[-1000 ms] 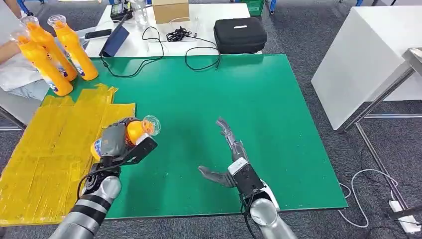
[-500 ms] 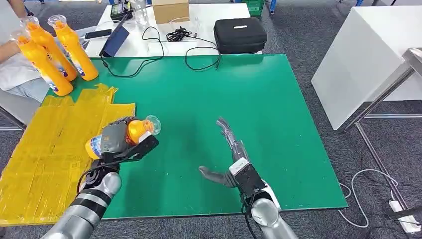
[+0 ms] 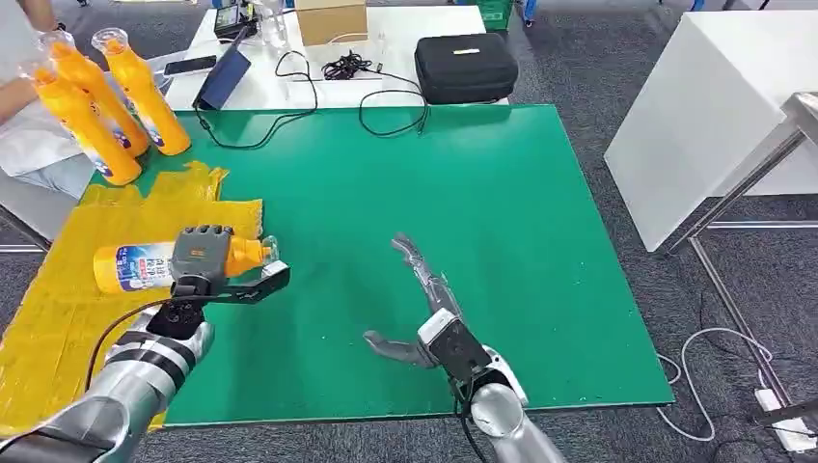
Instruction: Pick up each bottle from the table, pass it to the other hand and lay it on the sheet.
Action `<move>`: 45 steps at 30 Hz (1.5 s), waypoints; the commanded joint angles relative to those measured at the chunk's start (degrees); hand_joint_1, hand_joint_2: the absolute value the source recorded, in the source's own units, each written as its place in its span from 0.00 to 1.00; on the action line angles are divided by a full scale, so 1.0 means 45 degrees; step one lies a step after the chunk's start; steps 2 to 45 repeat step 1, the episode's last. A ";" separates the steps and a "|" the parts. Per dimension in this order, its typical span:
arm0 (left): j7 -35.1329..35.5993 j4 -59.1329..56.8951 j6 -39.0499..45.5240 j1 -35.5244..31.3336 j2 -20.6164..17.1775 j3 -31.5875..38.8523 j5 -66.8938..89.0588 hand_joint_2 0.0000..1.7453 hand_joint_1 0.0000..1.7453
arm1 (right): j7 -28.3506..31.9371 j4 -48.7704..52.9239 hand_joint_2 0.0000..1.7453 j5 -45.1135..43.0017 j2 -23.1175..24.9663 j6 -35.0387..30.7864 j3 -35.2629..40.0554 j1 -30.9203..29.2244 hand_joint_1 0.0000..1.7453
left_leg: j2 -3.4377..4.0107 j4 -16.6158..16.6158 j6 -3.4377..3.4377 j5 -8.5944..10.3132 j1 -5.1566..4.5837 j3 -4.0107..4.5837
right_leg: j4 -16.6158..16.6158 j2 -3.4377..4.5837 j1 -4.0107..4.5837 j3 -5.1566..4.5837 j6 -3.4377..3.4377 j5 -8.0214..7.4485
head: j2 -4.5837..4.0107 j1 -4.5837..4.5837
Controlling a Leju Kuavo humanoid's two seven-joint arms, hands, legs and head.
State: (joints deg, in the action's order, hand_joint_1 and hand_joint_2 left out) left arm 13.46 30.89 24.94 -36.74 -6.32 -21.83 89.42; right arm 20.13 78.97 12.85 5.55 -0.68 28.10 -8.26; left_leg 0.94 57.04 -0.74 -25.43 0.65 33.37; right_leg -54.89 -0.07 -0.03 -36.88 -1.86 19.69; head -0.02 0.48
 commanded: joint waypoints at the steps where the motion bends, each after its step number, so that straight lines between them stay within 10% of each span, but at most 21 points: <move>1: 0.0259 -0.2007 -0.0586 -0.1364 -0.0456 -0.1189 0.0051 1.00 1.00 | -0.0018 -0.1344 1.00 -0.0023 0.0112 0.0027 0.0572 -0.0593 0.00 | 0.0010 -0.0001 0.0001 -0.0016 0.0007 -0.0028 | 0.0005 0.0019 0.0005 0.0026 0.0002 0.0007 | 0.0000 -0.0005; 45: 0.0259 -0.2007 -0.0586 -0.1364 -0.0456 -0.1189 0.0051 1.00 1.00 | -0.0018 -0.1344 1.00 -0.0023 0.0112 0.0027 0.0572 -0.0593 0.00 | 0.0010 -0.0001 0.0001 -0.0016 0.0007 -0.0028 | 0.0005 0.0019 0.0005 0.0026 0.0002 0.0007 | 0.0000 -0.0005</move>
